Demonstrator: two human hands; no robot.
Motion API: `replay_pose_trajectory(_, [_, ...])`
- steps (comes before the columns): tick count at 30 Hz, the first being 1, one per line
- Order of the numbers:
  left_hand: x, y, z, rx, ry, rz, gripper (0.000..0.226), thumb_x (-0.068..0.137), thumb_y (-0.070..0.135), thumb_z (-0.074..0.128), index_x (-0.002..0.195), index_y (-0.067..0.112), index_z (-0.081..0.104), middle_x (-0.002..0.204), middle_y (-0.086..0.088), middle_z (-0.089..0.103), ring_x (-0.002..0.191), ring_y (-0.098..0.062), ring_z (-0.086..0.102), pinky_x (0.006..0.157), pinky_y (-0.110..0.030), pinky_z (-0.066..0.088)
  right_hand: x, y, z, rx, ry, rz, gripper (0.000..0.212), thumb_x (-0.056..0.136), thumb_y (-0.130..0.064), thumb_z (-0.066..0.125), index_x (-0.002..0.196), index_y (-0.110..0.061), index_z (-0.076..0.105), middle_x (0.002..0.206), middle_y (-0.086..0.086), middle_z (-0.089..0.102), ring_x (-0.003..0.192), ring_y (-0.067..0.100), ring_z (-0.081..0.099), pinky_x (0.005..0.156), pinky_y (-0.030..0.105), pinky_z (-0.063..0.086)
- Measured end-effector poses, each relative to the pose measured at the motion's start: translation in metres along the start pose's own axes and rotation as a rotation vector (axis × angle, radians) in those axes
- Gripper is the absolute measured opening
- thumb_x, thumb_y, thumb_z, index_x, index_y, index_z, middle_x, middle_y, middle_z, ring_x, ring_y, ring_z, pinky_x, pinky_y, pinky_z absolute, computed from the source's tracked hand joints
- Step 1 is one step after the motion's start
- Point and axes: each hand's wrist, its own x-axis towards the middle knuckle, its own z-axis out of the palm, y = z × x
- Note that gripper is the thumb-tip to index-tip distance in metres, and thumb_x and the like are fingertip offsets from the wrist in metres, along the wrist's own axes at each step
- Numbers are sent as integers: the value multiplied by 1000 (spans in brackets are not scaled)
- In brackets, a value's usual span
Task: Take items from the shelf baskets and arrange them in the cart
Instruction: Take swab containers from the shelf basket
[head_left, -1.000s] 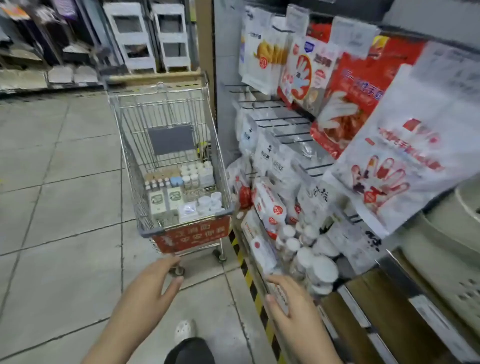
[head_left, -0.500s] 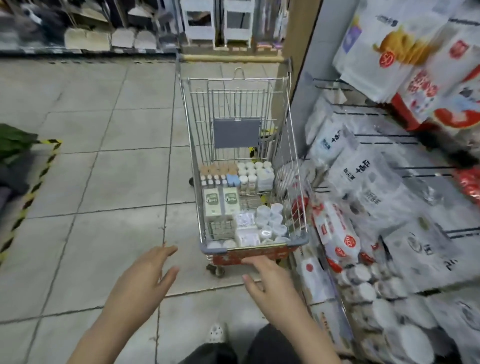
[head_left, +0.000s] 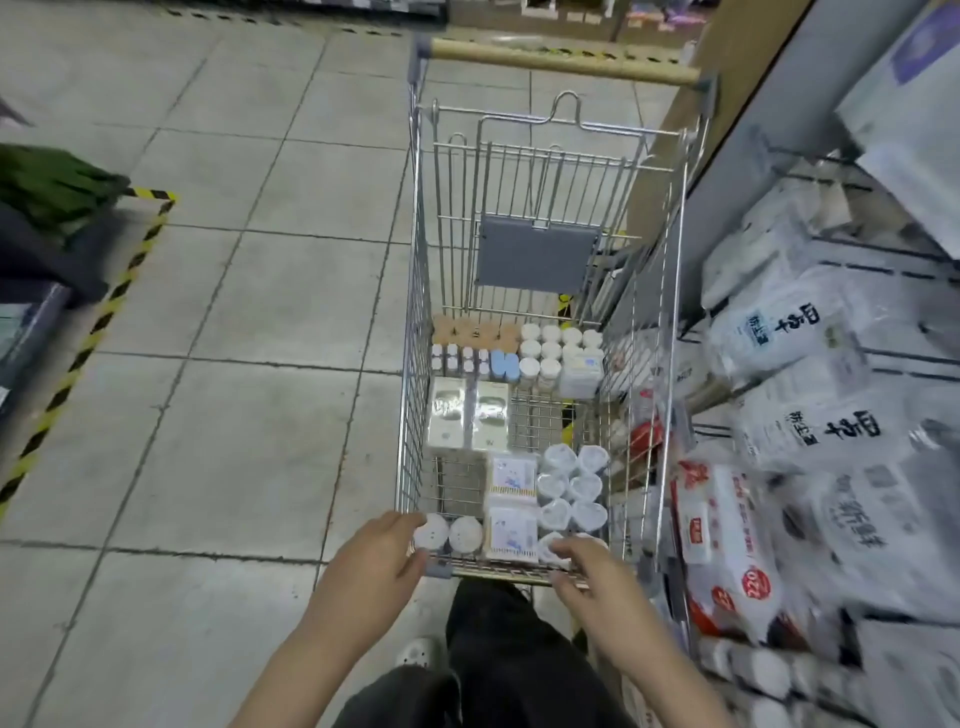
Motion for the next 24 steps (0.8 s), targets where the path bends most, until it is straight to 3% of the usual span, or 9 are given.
replay_pose_trajectory(3, [44, 10, 20, 3, -52, -36, 36, 97, 24, 47, 134, 21, 49, 129, 4, 54, 115, -13, 50, 91, -24, 42, 53, 14, -4, -79, -100, -5, 37, 94, -27, 55, 131, -22, 52, 129, -7, 57, 114, 7, 53, 88, 18, 39])
replay_pose_trajectory(11, [116, -16, 76, 129, -290, -208, 35, 93, 14, 47, 127, 13, 52, 127, -7, 55, 116, -23, 52, 93, -34, 45, 146, 40, 46, -335, -301, -103, 46, 92, -29, 55, 136, -17, 47, 134, 4, 54, 123, 22, 47, 98, 31, 40])
replay_pose_trajectory(15, [136, -30, 104, 146, -382, -248, 36, 91, 8, 48, 126, 15, 52, 124, -7, 56, 113, -23, 54, 92, -35, 46, 170, 50, 93, -505, -423, -252, 56, 85, -18, 59, 139, -11, 43, 134, 10, 50, 125, 25, 42, 105, 32, 30])
replay_pose_trajectory(21, [166, -49, 135, 121, -380, -315, 37, 89, 1, 46, 125, 11, 51, 125, -10, 54, 114, -25, 51, 93, -33, 45, 205, 65, 134, -567, -456, -340, 60, 81, -10, 55, 139, -6, 41, 134, 14, 50, 125, 28, 41, 109, 34, 25])
replay_pose_trajectory(24, [170, -56, 154, 197, -402, -338, 41, 91, 4, 51, 131, 10, 45, 132, -10, 48, 121, -25, 47, 99, -33, 43, 216, 71, 149, -642, -461, -388, 65, 83, -7, 55, 144, -4, 33, 139, 15, 44, 133, 29, 34, 118, 39, 11])
